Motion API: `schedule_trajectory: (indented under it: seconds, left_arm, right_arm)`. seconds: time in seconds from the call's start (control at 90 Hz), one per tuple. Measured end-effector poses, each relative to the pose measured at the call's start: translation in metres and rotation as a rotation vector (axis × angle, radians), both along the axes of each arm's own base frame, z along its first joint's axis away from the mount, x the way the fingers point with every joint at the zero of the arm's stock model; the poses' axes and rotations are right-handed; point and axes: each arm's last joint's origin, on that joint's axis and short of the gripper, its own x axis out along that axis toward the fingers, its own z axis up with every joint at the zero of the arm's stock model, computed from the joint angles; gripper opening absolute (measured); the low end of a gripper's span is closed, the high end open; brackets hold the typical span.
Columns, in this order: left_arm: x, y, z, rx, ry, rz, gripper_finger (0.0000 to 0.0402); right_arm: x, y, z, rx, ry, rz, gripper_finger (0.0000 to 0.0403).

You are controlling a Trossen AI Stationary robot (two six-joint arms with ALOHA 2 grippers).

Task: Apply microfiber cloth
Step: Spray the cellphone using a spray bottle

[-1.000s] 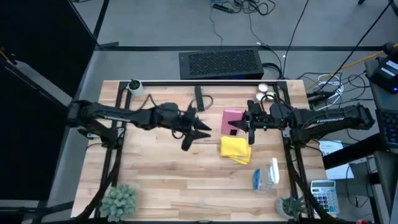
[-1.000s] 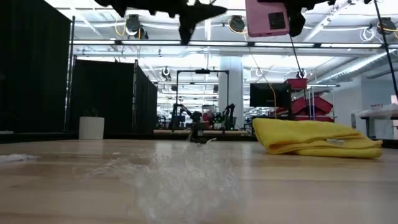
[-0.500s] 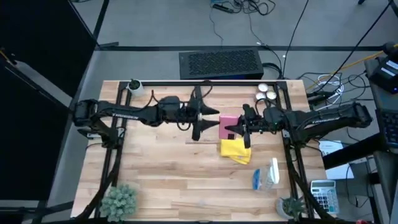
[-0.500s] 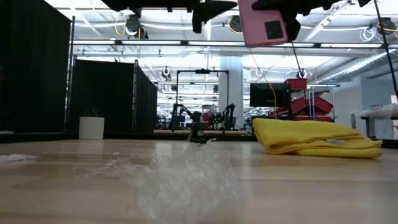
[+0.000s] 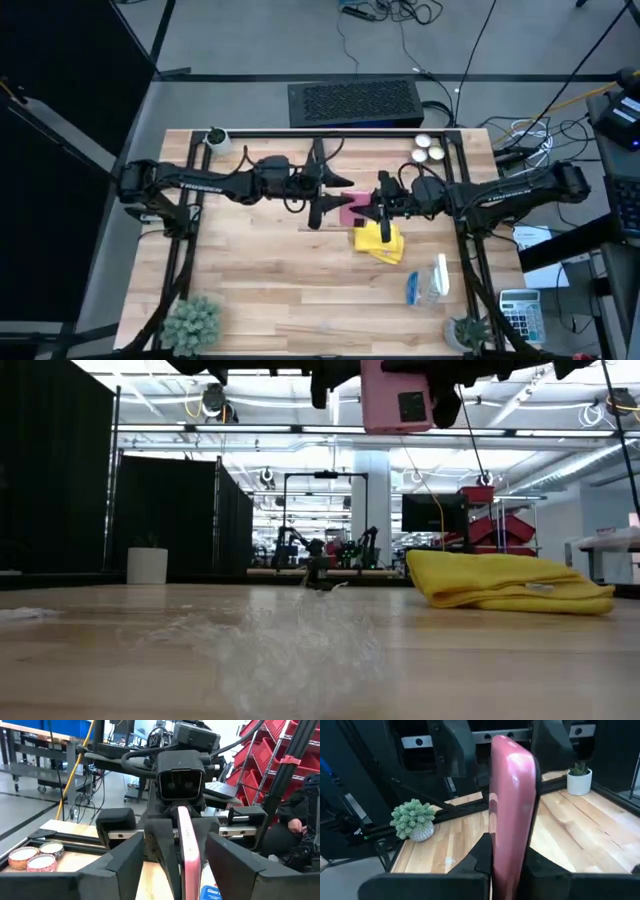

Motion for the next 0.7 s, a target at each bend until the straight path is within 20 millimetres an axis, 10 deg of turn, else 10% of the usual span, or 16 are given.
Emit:
schedule_trajectory:
  seconds: [0.444,0.7]
  left_arm:
    - [0.000,-0.001,-0.001,0.006,0.006,-0.020,0.0014]
    - [0.000,-0.001,-0.004,0.025,0.037,-0.055,0.0012]
  right_arm:
    - [0.009,0.000,-0.006,-0.052,-0.003,0.004,0.0050]
    - [-0.043,-0.003,0.054,-0.083,0.337,0.030,0.0149]
